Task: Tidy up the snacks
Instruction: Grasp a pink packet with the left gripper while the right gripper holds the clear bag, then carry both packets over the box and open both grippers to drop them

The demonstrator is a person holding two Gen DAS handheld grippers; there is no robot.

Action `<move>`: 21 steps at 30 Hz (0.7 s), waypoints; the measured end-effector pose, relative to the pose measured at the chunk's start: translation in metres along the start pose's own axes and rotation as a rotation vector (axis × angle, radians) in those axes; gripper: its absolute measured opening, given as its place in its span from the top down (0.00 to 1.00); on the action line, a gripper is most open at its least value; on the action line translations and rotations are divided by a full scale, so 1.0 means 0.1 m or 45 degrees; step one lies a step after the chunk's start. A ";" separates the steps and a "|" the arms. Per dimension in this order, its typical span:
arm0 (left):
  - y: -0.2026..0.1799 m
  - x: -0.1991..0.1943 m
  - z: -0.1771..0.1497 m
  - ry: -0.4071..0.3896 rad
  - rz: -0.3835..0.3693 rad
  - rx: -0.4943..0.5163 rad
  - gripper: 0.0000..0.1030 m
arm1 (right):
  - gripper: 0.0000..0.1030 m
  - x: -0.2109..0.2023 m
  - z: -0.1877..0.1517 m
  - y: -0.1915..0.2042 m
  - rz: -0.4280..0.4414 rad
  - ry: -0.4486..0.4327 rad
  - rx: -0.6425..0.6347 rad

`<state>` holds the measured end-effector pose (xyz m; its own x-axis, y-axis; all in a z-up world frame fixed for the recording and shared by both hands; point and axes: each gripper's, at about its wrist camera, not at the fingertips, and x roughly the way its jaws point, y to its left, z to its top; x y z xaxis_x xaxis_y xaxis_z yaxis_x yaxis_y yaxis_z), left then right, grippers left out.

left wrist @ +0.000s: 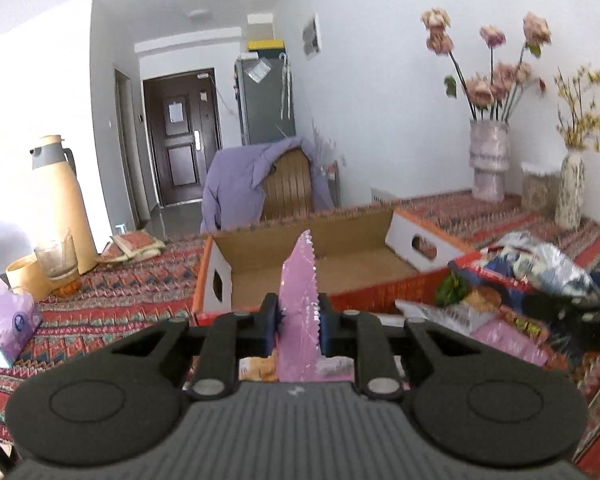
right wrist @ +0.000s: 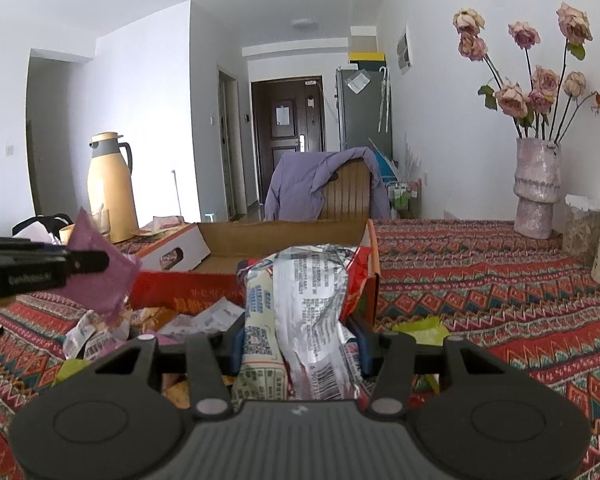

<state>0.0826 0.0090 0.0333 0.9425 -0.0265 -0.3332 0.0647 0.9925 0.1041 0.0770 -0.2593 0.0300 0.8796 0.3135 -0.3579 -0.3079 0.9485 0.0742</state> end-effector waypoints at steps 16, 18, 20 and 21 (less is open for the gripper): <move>0.12 0.46 0.68 -0.062 0.042 -0.131 0.81 | 0.52 0.66 0.82 0.00 -0.070 -0.092 -0.022; 0.13 0.60 0.75 -0.042 0.055 -0.142 0.80 | 0.52 0.85 0.94 -0.04 -0.061 -0.063 0.000; 0.14 0.76 0.79 -0.013 0.069 -0.151 0.80 | 0.52 1.03 1.03 -0.06 -0.064 -0.035 0.019; 0.16 0.82 0.81 -0.002 0.074 -0.156 0.81 | 0.52 1.11 1.06 -0.07 -0.068 -0.022 0.023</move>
<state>0.1874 0.0126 0.0832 0.9441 0.0312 -0.3281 -0.0303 0.9995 0.0079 0.2152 -0.2263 0.0888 0.9006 0.2630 -0.3460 -0.2539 0.9645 0.0722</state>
